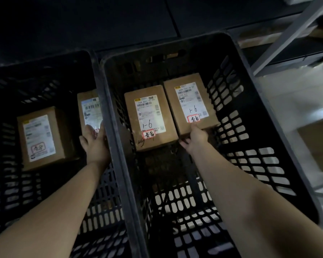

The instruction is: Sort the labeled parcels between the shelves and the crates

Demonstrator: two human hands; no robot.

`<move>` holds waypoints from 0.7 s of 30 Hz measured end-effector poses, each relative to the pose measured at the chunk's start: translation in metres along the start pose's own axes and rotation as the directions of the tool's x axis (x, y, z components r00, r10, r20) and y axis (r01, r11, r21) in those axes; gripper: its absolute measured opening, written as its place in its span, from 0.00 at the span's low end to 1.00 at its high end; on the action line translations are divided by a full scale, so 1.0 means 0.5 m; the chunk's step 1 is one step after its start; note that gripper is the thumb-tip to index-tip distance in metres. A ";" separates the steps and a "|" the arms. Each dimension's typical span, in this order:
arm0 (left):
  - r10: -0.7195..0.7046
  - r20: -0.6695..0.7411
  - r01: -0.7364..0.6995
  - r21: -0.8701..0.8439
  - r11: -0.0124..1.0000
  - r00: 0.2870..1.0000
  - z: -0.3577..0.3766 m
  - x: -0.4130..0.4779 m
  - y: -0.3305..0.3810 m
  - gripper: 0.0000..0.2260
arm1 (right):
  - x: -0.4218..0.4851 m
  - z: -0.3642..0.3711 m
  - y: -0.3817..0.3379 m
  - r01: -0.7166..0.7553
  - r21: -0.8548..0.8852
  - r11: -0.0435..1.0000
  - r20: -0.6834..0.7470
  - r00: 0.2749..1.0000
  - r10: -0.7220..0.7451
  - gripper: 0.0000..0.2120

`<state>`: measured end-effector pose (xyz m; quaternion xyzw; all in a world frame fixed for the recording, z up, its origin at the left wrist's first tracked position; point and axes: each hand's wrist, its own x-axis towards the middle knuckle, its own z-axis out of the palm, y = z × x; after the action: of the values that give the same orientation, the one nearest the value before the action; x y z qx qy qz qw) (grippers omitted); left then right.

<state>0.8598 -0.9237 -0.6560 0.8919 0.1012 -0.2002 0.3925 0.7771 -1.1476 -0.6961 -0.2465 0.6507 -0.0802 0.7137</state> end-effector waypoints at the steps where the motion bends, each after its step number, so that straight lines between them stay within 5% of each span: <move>1: -0.019 -0.002 0.019 0.080 0.997 1.000 0.004 0.010 -0.005 0.22 | 0.002 -0.002 0.006 0.002 -0.029 1.000 0.005 1.000 -0.002 0.26; 5: -0.068 0.050 0.052 0.266 0.963 0.996 0.000 0.007 0.015 0.22 | -0.006 -0.012 0.036 0.112 -0.249 0.962 -0.057 0.990 -0.130 0.26; 10: 0.031 0.189 -0.105 0.398 0.911 0.982 -0.041 0.024 -0.008 0.28 | -0.090 -0.001 0.044 0.353 -0.681 0.642 -0.067 0.843 -0.534 0.24; 15: 0.044 0.227 -0.124 0.352 0.928 0.973 -0.097 0.022 -0.015 0.25 | -0.224 0.088 0.046 0.721 -0.619 0.310 0.357 0.611 -0.707 0.15; 21: 0.062 0.213 -0.139 0.371 0.918 0.975 -0.202 0.010 -0.039 0.24 | -0.366 0.203 0.088 0.884 -0.420 -0.206 0.785 0.240 -0.571 0.12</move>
<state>0.8857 -0.8354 -0.6091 0.9312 -0.0255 -0.2829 0.2284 0.8407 -1.0047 -0.5504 -0.9060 0.1782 -0.1117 0.3672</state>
